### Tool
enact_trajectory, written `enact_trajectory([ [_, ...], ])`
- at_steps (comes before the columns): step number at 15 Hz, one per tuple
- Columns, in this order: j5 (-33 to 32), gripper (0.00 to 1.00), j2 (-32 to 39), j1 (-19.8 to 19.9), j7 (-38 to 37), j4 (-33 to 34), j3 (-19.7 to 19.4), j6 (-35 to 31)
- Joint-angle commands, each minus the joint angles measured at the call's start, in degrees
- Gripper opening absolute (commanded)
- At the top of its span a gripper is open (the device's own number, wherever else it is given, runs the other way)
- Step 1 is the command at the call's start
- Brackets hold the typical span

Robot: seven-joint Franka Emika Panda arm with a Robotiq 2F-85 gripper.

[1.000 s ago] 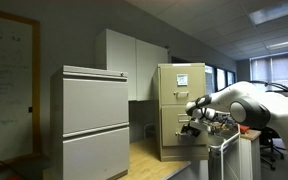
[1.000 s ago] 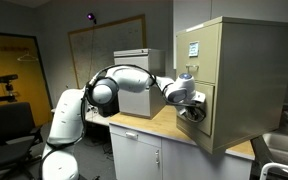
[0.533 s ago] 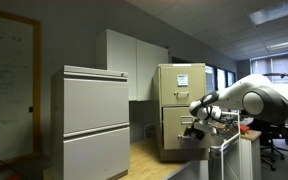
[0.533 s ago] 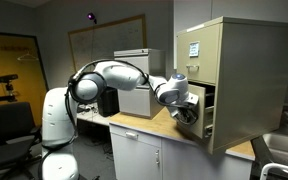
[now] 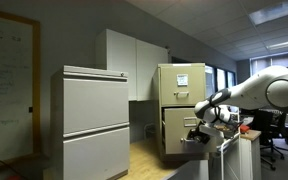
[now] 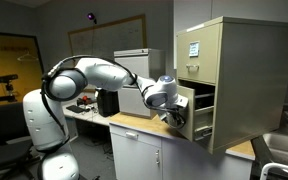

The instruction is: Pull out the bottom drawer of the file cabinet on the right

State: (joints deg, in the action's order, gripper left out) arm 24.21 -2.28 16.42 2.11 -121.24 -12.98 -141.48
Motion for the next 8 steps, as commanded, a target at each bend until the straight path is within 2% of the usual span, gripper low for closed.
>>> enact_trajectory([
  [1, -2.6, 0.01, -8.6, -1.7, 1.0, -12.8, -0.1, 2.9],
  [8, -4.4, 0.01, -20.0, -3.2, -1.4, -25.7, 0.4, -1.2],
])
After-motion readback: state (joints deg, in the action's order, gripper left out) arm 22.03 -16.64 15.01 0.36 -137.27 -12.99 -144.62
